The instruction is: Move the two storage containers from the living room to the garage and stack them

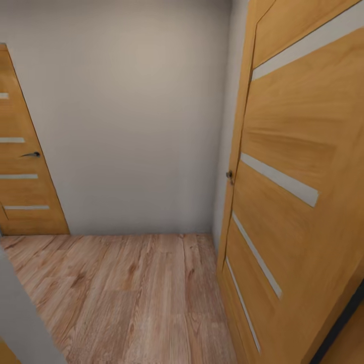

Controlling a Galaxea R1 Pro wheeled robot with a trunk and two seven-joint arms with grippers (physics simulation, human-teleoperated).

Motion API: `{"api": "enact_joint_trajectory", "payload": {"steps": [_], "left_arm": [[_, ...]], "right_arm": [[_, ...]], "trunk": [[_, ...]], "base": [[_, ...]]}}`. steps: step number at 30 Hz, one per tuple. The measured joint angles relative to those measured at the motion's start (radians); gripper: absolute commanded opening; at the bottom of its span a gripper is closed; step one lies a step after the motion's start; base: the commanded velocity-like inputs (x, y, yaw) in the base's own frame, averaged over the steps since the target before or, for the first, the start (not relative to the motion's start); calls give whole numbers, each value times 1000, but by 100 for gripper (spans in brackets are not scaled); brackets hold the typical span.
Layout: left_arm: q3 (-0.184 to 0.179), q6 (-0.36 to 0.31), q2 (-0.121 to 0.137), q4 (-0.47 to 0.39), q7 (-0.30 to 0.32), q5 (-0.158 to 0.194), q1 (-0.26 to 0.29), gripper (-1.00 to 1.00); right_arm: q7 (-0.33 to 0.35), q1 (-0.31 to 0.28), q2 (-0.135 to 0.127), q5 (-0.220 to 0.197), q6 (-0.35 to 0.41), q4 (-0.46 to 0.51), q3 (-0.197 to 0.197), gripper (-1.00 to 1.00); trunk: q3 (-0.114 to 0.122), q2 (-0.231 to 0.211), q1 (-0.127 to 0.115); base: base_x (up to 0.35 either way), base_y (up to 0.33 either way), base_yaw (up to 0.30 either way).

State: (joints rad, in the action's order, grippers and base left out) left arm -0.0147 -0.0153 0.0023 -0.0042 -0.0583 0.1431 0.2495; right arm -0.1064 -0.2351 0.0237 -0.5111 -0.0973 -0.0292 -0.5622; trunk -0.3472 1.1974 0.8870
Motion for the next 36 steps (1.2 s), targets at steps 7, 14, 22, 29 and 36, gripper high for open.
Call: {"api": "enact_joint_trajectory", "payload": {"steps": [7, 14, 22, 29, 36], "left_arm": [[0, 0, -1, 0, 0, 1, 0, 100], [0, 0, 1, 0, 0, 0, 0, 100], [0, 0, 1, 0, 0, 1, 0, 100], [0, 0, 1, 0, 0, 2, 0, 100], [0, 0, 1, 0, 0, 2, 0, 100]], "right_arm": [[1, 0, 0, 0, 0, 0, 0, 100], [1, 0, 0, 1, 0, 0, 0, 100], [1, 0, 0, 1, 0, 0, 0, 100], [0, 0, 1, 0, 1, 0, 0, 100], [0, 0, 1, 0, 1, 0, 0, 100]], "trunk": [[0, 0, 0], [0, 0, 0], [0, 0, 0], [0, 0, 0], [0, 0, 0]], "base": [[22, -3, 128], [188, -117, 7], [39, -21, 0], [2, -1, 0], [0, 0, 0]]}}
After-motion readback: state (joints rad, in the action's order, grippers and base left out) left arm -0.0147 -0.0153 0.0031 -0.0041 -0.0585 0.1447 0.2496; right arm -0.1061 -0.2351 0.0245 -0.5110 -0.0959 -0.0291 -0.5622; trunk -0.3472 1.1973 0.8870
